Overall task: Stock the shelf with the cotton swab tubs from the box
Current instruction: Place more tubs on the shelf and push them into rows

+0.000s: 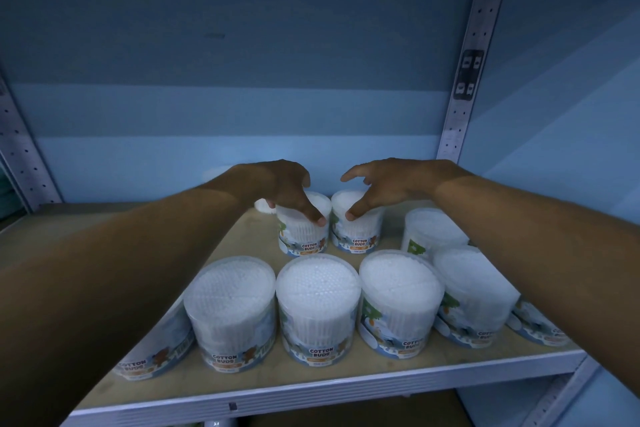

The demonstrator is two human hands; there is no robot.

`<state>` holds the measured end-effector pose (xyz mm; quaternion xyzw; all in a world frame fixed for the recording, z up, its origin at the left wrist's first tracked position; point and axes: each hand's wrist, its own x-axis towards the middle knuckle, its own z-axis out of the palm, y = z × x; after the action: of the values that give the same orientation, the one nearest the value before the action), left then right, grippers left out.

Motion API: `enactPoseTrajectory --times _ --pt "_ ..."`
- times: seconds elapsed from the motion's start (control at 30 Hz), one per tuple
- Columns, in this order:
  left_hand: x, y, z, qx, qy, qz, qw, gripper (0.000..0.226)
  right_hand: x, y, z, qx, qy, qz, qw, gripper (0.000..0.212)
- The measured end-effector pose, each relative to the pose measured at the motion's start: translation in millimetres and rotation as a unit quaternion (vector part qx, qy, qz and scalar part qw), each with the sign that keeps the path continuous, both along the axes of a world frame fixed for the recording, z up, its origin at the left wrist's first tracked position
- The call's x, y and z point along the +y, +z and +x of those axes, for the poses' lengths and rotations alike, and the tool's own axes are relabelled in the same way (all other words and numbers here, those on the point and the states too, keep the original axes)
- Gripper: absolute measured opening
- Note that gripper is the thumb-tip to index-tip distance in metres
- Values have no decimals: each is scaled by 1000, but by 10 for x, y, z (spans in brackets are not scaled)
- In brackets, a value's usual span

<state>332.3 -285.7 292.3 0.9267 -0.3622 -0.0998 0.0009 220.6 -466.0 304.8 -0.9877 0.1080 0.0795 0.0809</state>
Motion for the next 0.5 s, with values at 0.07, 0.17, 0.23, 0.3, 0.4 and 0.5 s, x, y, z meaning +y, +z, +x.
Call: enactPoseTrajectory --times 0.07,0.17,0.23,0.3,0.4,0.5 --pt "-12 3 7 6 1 1 1000 104 18 -24 27 1 -2 -11 1000 89" --pt "-36 -9 22 8 1 6 1000 104 23 -46 60 -11 4 -19 1000 85" --pt "-38 -14 34 11 1 4 1000 101 27 -45 68 -11 8 -11 1000 82" --pt "-41 -17 44 19 0 0 1000 99 35 -57 75 -2 10 -3 1000 79" --pt "-61 -13 46 25 -2 -2 1000 98 55 -80 84 11 18 -9 1000 71" --pt "-89 -10 43 24 -3 5 1000 98 94 -48 92 20 12 -12 1000 68"
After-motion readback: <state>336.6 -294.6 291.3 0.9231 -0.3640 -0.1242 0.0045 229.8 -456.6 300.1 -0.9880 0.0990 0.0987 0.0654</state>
